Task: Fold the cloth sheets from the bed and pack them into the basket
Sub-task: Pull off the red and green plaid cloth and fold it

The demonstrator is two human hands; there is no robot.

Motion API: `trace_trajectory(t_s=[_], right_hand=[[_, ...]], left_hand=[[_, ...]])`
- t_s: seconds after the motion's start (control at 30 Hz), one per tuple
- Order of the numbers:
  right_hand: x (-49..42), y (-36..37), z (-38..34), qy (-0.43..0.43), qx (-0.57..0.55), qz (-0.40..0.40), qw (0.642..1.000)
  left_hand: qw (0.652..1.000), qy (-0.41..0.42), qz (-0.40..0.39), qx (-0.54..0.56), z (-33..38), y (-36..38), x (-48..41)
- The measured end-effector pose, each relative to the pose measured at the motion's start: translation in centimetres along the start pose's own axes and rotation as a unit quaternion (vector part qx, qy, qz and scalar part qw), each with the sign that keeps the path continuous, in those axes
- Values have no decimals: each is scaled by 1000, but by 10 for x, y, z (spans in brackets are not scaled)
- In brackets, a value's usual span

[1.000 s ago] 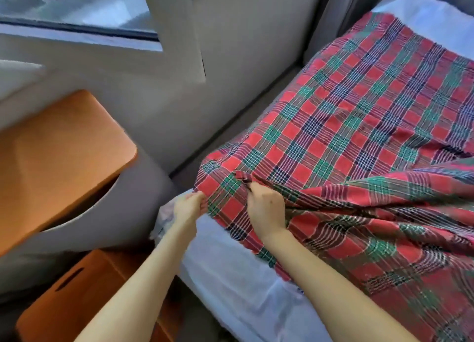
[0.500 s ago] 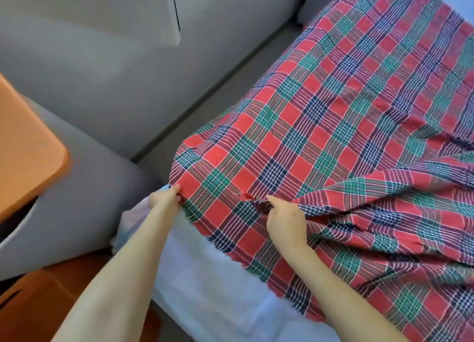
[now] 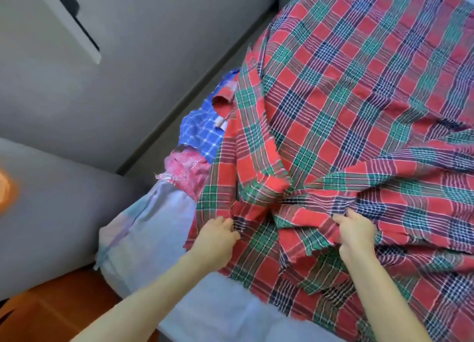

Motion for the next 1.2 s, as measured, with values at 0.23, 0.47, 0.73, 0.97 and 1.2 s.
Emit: trace_trajectory(t_s=[0.23,0.47,0.73,0.97,1.2], right_hand=[[-18,-16,24,65,-38,0,997],[-31,-13,36,107,-105,-40,988],[-16,0,19,26,-122,-117,985],[76,-5,-43,-285,61,-86,953],[158,8,-101,-421,75,-86,900]], left_hand=[[955,-212,45,202,-20,-4,-47],[834,-347,-11,428,-6,0,-118],[604,-347,10,718,1,-4,-134],[714,-161,75,677,23,-112,-50],[811,-134,155,548,31,-219,-14]])
Point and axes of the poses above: each hand's wrist, its own x-axis away from the middle knuckle, its own y-axis out of the palm, z = x × y, the point moved 4 cm from there along -x, towards the middle knuckle, and after that the axes turned 11 degrees about -z, right-handed, at the moved point
